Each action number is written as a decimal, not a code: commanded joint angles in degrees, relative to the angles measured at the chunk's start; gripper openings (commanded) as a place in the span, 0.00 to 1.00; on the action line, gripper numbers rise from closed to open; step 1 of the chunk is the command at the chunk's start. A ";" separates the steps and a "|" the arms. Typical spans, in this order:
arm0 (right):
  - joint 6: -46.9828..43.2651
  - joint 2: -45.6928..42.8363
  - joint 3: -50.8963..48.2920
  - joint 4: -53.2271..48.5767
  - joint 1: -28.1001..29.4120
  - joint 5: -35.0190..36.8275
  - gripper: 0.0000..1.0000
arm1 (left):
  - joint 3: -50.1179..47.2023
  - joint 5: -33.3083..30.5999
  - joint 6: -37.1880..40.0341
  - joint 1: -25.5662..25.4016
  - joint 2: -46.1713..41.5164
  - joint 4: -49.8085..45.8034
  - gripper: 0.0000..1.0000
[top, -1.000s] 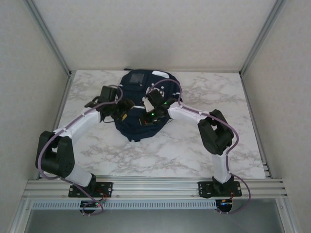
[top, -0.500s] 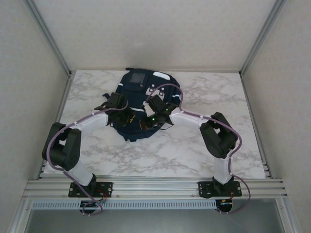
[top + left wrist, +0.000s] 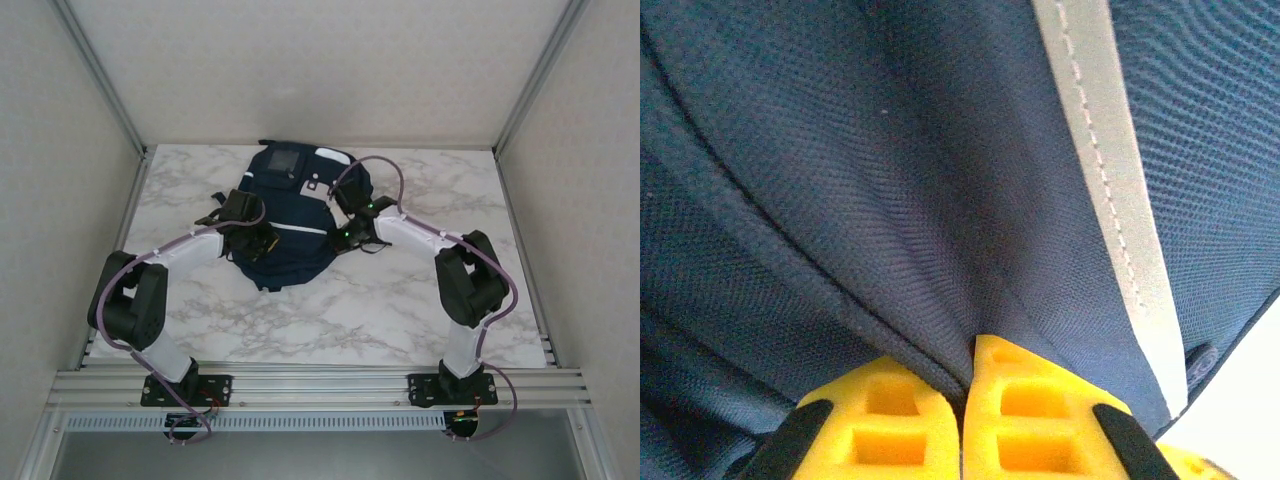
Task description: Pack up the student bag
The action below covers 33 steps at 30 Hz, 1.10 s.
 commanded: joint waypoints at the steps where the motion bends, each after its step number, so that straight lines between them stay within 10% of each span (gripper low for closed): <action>1: -5.50 4.15 5.39 -6.14 -5.14 14.14 0.00 | -0.55 -1.55 3.70 0.51 -2.14 -2.93 0.00; 10: -8.04 10.80 17.11 -8.94 -8.11 16.57 0.00 | 1.30 1.70 7.13 0.44 -1.39 -4.58 0.00; 12: -6.98 8.11 15.54 -7.33 -8.05 12.74 0.16 | 2.49 2.74 8.76 0.40 -1.32 -4.62 0.06; 16: -5.10 1.01 9.72 -3.28 -8.05 3.37 0.61 | 10.12 2.44 17.41 0.49 0.43 -12.84 0.53; 19: -2.80 -4.27 4.48 -0.08 -8.30 2.38 0.75 | 14.75 -2.09 23.24 0.73 -0.21 -19.00 0.67; 27: 0.12 -19.75 -17.41 15.52 -13.71 21.24 0.79 | 19.20 -33.43 36.96 2.72 -6.44 -28.67 0.91; 33: -4.48 -21.95 -34.47 36.97 -19.98 27.53 0.79 | 5.76 -60.84 49.00 3.47 -11.53 -14.58 0.93</action>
